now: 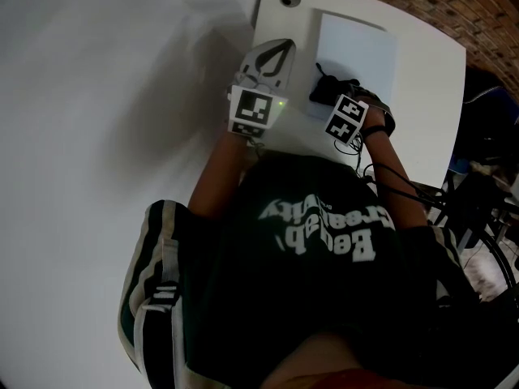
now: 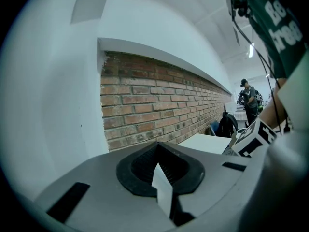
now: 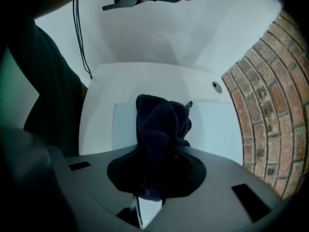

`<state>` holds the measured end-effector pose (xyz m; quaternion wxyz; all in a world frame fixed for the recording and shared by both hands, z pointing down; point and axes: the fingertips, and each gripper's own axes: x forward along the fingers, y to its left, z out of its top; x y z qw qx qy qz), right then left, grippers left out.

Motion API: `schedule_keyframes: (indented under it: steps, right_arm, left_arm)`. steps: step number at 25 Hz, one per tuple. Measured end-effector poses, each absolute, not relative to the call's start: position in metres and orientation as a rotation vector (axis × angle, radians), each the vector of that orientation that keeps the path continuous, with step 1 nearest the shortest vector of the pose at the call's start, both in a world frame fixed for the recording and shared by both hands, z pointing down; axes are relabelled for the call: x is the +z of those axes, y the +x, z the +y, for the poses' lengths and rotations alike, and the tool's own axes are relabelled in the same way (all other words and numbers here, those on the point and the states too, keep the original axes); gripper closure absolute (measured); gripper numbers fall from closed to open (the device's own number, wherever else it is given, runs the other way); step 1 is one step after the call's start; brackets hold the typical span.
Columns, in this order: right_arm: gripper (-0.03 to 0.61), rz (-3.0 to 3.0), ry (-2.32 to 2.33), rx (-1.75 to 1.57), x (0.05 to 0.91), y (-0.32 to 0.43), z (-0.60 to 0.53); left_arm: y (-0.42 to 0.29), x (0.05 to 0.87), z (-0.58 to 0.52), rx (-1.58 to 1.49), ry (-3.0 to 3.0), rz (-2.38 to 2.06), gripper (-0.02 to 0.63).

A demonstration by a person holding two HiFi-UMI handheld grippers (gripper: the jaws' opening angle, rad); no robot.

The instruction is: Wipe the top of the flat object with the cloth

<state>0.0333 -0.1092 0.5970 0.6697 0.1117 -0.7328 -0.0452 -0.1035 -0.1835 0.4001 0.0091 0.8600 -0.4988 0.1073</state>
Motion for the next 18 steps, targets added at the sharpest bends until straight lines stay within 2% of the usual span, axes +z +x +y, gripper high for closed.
schedule_keyframes:
  steps: [6, 18]
  right_arm:
    - [0.517, -1.704, 0.316, -0.095, 0.587, 0.03, -0.135]
    - [0.515, -1.691, 0.523, -0.247, 0.583, 0.021, -0.277]
  left_arm:
    - [-0.108, 0.394, -0.181, 0.371, 2.651, -1.58, 0.617]
    - [-0.131, 0.401, -0.179, 0.419, 2.572, -1.661, 0.617]
